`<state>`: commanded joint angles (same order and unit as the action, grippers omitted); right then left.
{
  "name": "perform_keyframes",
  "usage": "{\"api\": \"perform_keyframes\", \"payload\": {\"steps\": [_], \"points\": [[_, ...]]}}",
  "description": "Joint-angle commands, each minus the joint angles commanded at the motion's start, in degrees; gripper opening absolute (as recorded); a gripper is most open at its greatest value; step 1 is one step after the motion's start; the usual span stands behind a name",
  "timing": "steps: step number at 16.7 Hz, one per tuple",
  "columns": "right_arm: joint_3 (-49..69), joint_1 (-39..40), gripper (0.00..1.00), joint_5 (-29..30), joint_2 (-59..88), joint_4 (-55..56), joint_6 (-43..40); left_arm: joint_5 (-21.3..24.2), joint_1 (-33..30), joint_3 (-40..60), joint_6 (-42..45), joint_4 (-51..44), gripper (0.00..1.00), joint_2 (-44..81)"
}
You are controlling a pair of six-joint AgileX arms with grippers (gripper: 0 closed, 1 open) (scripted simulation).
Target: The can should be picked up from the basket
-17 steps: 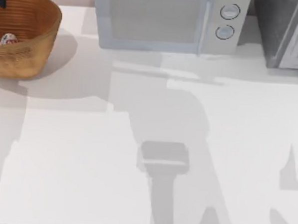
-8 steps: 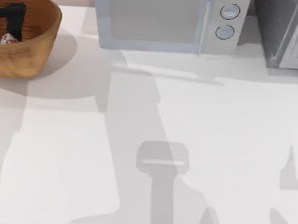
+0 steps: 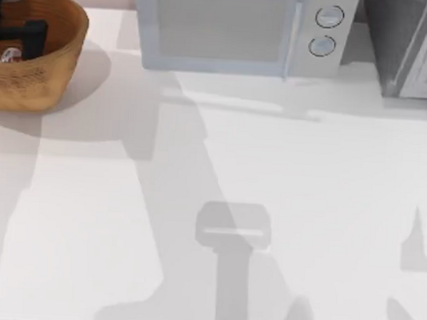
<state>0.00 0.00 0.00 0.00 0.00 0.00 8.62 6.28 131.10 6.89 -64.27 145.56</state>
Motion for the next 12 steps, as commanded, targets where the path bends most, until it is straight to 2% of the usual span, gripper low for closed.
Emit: {"api": "perform_keyframes", "payload": {"steps": [6,12], "points": [[0.0,0.0,1.0,0.0,0.0,0.0,0.0,-0.04,-0.32,-1.8,-0.31,2.39,1.0,1.19],[0.0,0.0,1.0,0.0,0.0,0.0,0.0,-0.04,-0.32,-1.8,-0.31,2.39,0.55,1.19]]}}
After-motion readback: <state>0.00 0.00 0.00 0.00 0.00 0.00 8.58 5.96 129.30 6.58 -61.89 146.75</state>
